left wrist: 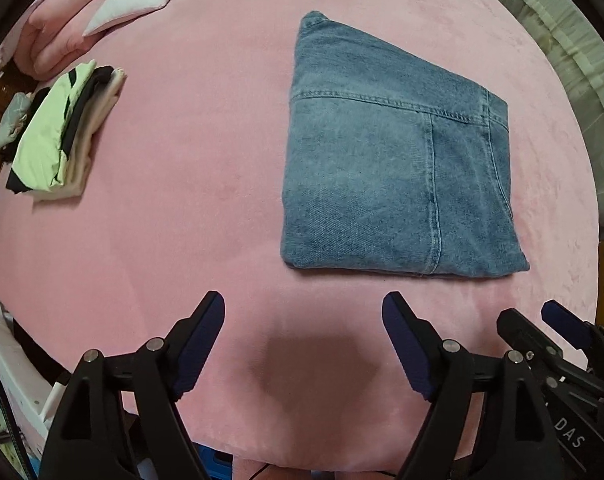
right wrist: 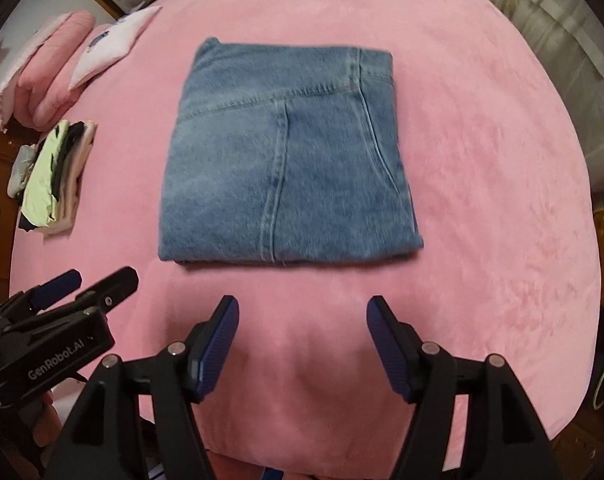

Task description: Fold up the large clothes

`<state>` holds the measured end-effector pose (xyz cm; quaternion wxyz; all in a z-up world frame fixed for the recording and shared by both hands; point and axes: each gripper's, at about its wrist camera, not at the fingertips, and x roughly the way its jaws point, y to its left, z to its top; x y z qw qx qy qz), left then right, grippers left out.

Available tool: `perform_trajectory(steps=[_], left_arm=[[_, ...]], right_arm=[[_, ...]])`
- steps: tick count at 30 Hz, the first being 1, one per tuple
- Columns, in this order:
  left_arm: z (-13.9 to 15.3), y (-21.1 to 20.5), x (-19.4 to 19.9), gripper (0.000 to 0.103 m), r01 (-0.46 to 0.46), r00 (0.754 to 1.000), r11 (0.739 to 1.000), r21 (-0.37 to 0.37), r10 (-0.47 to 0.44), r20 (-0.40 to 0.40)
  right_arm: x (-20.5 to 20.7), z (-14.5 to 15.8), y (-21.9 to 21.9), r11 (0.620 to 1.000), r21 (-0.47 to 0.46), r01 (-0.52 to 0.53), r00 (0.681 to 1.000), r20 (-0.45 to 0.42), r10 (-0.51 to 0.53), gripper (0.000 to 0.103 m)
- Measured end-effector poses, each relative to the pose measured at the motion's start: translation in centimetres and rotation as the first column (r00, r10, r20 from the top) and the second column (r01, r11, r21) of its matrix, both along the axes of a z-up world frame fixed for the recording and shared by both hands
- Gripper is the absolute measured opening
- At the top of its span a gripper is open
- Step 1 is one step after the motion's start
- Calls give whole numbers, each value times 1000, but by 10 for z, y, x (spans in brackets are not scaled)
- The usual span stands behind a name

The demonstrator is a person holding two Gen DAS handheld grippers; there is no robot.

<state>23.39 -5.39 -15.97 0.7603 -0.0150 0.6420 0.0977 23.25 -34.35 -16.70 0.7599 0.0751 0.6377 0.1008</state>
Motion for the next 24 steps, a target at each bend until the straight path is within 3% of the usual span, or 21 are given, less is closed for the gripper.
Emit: perform_trajectory(steps=[6,12,17,24], left_arm=[[-1,0,3,81,17,1000,997,76,-17,-3],[-20,1,9,81,8,999,999,47,-6,-42],[-44,5,23,81,-2,998,999,38,5,-68],[-78,21,57,81,-2,995,999,-33,-1,-97]], right_arm=[[8,6,-3,999,46,7,1000,-8,-7,68],[15,-9,-6,999,47,20,999,-27,-19,70],[29,-39,-17,999,36,37,998,-61,-35,71],[53,-81,-48,995,47,85,994,-79,-81,71]])
